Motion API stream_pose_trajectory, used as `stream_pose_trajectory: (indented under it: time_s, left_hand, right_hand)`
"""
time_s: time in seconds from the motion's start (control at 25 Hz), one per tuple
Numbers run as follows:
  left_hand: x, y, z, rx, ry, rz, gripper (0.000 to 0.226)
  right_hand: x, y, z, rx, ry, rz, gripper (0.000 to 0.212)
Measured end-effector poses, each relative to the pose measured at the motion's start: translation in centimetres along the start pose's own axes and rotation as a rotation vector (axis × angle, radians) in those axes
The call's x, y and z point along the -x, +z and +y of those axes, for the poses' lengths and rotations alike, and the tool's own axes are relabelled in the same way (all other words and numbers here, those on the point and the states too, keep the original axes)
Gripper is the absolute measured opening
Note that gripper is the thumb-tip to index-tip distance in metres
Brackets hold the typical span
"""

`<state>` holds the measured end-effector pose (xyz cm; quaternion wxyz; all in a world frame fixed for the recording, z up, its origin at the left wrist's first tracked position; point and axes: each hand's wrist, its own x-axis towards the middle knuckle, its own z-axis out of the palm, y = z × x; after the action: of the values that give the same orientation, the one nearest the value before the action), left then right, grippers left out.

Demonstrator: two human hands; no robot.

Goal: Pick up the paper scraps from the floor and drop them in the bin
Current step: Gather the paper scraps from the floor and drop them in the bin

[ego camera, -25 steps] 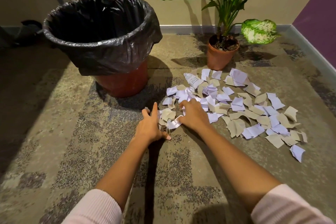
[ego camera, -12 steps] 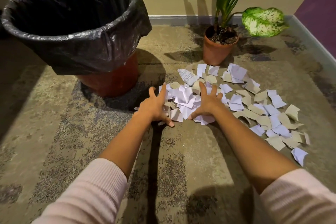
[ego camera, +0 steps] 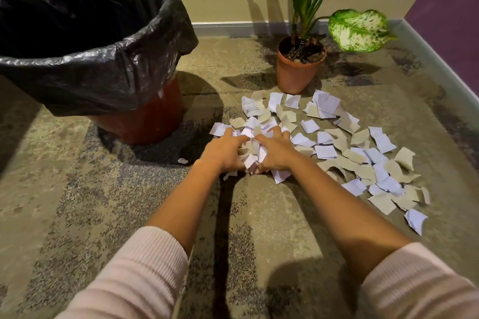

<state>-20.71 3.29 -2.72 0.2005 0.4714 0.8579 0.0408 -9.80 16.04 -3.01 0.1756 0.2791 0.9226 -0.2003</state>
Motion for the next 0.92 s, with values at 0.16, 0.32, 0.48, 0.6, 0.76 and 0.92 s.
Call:
stream_pose_trajectory:
  time_s: [0.16, 0.32, 0.48, 0.6, 0.76, 0.92]
  left_hand:
    - [1.1, 0.5, 1.7, 0.107, -0.008, 0.055, 0.022]
    - [3.2, 0.9, 2.5, 0.288, -0.108, 0.132, 0.01]
    - [5.1, 0.2, 1.8, 0.369, -0.204, 0.181, 0.009]
    - [6.2, -1.6, 1.3, 0.443, -0.24, 0.22, 0.013]
    - [7.8, -4.7, 1.6, 0.495, -0.242, 0.299, 0.015]
    - [9.1, -8.3, 2.4, 0.581, -0.199, 0.383, 0.011]
  right_hand:
    - [1.7, 0.8, -0.1, -0.093, -0.026, 0.079, 0.072]
    - [4.0, 0.9, 0.2, -0.233, -0.01, 0.205, 0.033]
    - [6.2, -0.7, 0.3, -0.427, 0.081, 0.308, 0.005]
    - [7.4, -2.3, -0.3, -0.485, 0.109, 0.325, 0.019]
    - [8.4, -5.0, -1.3, -0.583, 0.167, 0.388, 0.017]
    - [9.4, -8.3, -2.3, -0.708, 0.209, 0.453, 0.017]
